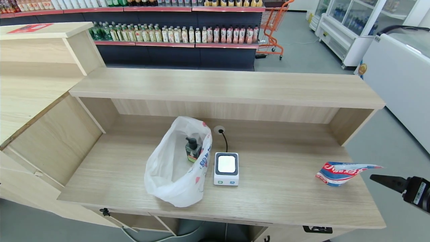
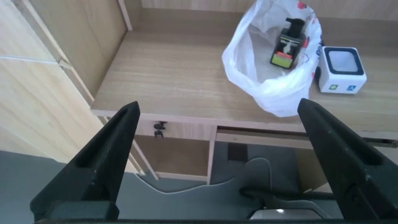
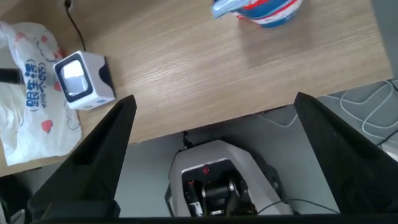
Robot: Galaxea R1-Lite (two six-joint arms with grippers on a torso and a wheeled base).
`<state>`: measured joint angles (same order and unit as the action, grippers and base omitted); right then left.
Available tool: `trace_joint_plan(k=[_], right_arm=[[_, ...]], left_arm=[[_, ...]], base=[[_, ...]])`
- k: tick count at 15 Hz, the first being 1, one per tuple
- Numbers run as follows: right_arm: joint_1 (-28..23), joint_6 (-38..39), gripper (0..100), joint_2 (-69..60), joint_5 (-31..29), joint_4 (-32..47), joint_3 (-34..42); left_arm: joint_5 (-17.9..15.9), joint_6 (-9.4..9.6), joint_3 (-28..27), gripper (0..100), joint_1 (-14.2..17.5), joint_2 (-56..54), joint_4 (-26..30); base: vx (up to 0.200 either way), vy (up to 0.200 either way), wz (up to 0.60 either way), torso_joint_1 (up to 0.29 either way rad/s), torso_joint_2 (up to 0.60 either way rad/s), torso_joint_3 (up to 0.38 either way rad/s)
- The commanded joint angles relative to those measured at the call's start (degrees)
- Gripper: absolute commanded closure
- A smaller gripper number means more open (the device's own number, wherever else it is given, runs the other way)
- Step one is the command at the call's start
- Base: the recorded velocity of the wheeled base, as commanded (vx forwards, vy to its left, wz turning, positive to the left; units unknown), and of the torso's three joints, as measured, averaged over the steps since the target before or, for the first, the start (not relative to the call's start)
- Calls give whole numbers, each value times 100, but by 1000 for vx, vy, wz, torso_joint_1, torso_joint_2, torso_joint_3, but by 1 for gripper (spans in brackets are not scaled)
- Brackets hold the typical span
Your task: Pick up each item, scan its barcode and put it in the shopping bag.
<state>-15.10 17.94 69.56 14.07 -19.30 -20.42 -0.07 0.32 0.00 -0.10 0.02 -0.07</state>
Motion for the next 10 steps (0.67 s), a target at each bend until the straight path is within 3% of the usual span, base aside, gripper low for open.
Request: trace_joint_plan(k=[1,5,7,10], right_arm=[[-256,-1,0,-39,-1,-4,100],[-370,491,0,-206,26,-4,82],[-353,605,0,-197,61,-13,3],[-221,1361,0,14,35,-13,-270]], left_arm=[[-1,3,0,0,-8,-2,-1],[-1,3,0,0,-8,-2,-1],[-1,-14,0,0,-8,-2,-1],[-1,-5,0,0,-8,-2,-1]], base=[[0,-200,0,-2,7,2],[0,-200,0,4,4,1],[0,0,0,0,0,0],[0,0,0,0,0,0]])
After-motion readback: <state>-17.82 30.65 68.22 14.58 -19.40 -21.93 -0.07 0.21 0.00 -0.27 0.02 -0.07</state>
